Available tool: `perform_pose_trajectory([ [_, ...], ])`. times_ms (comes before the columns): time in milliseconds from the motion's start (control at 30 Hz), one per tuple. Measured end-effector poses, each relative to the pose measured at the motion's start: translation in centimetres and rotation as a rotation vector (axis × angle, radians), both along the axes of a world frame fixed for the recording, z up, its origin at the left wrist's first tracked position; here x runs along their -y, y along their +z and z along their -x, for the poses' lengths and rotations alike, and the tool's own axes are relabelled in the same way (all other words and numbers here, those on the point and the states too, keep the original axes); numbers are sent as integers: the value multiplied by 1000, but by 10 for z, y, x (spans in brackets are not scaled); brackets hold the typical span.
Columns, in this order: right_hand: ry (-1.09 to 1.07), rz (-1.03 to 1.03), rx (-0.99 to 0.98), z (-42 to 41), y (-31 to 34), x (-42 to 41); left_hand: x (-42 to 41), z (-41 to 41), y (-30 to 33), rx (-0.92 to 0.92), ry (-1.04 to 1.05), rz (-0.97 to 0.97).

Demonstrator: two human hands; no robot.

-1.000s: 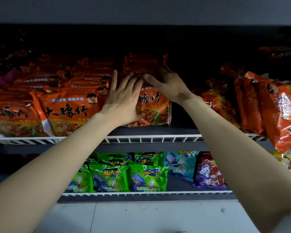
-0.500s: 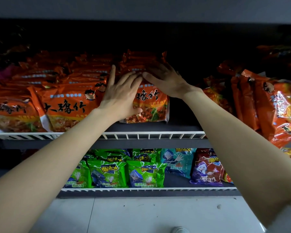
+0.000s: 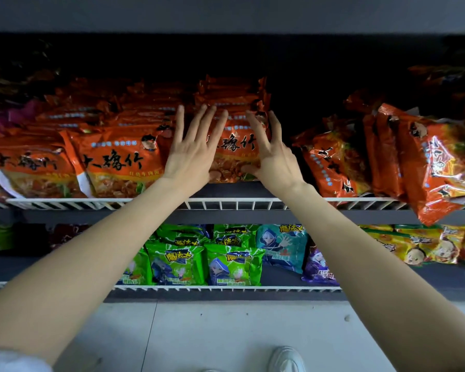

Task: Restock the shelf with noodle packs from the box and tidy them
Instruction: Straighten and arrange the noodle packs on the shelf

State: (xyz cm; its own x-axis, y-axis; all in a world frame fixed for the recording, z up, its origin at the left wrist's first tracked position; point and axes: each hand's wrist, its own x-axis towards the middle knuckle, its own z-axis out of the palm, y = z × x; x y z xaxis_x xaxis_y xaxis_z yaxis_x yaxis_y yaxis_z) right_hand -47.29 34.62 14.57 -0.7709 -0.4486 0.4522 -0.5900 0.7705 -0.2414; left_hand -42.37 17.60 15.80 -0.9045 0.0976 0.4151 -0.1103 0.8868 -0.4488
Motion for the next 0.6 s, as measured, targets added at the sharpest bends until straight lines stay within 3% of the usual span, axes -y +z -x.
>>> perform_pose_trajectory([
  [333, -42, 44, 176, 6, 9, 20, 10, 20, 18, 132, 4, -11],
  [600, 4, 34, 139, 2, 11, 10, 2, 14, 14, 27, -83, -131],
])
